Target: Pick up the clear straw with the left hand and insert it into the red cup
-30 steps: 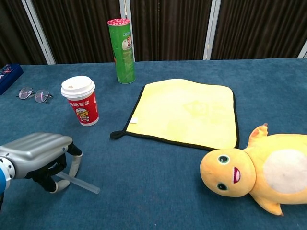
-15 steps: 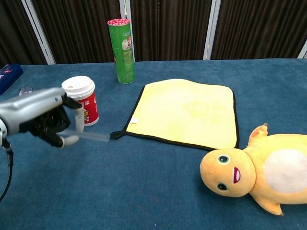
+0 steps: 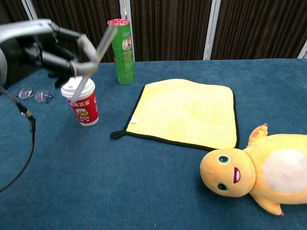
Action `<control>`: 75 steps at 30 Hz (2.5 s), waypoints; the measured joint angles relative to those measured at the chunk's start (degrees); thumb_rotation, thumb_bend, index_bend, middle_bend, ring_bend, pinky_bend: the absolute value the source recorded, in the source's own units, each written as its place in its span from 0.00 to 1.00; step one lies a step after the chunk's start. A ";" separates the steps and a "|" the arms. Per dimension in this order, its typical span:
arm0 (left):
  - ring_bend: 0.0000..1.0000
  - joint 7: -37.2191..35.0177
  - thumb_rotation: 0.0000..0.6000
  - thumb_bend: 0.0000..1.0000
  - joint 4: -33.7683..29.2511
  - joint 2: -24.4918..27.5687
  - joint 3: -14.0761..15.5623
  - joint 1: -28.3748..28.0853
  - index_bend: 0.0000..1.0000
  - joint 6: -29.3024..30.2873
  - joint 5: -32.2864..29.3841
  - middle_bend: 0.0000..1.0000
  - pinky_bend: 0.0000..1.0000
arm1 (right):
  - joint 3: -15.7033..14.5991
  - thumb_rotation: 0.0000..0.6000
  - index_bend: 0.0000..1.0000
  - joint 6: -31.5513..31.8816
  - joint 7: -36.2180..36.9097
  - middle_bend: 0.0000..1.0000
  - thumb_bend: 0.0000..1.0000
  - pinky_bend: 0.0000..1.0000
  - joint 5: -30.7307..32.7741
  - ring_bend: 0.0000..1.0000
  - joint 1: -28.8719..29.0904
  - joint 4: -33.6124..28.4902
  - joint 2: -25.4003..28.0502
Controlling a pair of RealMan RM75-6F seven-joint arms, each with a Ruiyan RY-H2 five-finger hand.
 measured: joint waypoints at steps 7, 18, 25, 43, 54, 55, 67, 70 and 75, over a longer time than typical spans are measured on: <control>0.86 -11.41 1.00 0.41 2.69 0.80 -6.22 0.33 0.59 0.51 1.88 0.91 0.74 | 0.21 1.00 0.00 -1.01 1.05 0.00 0.07 0.00 0.73 0.00 0.16 -0.29 0.27; 0.86 -23.30 1.00 0.41 10.01 2.13 -9.27 0.25 0.59 -2.71 -0.30 0.91 0.74 | 0.10 1.00 0.00 -1.30 1.31 0.00 0.07 0.00 0.72 0.00 0.16 -0.66 0.43; 0.86 -29.70 1.00 0.41 16.01 1.74 -9.31 0.18 0.59 -4.90 0.23 0.91 0.74 | 0.14 1.00 0.00 -1.50 1.45 0.00 0.07 0.00 0.85 0.00 0.19 -0.73 0.44; 0.87 -32.53 1.00 0.41 21.29 -1.73 -7.51 -2.40 0.59 -7.14 -1.25 0.91 0.74 | 0.34 1.00 0.00 -2.05 1.94 0.00 0.07 0.00 1.29 0.00 0.26 -0.79 0.55; 0.87 -33.70 1.00 0.41 22.62 -2.29 -6.66 -2.42 0.59 -7.16 -1.45 0.91 0.74 | 0.33 1.00 0.00 -1.85 1.79 0.00 0.07 0.00 1.08 0.00 0.24 -0.61 0.41; 0.87 -34.01 1.00 0.41 22.67 -2.30 -6.63 -2.43 0.59 -7.28 -1.35 0.91 0.74 | 0.35 1.00 0.00 -1.83 1.77 0.00 0.07 0.00 1.09 0.00 0.23 -0.60 0.39; 0.87 -35.56 1.00 0.41 22.88 -2.31 -6.08 -2.55 0.59 -7.36 -0.52 0.91 0.74 | 0.32 1.00 0.00 -1.80 2.03 0.00 0.07 0.00 0.91 0.00 0.23 -0.39 0.36; 0.87 -35.73 1.00 0.41 22.94 -2.16 -5.95 -2.55 0.59 -7.42 -0.53 0.91 0.74 | 0.33 1.00 0.00 -1.64 1.99 0.00 0.07 0.00 0.82 0.00 0.22 -0.42 0.34; 0.87 -36.49 1.00 0.41 23.53 -2.17 -5.57 -2.63 0.59 -8.05 -0.29 0.91 0.74 | 0.26 1.00 0.00 -1.43 1.98 0.00 0.07 0.00 0.56 0.00 0.19 -0.38 0.28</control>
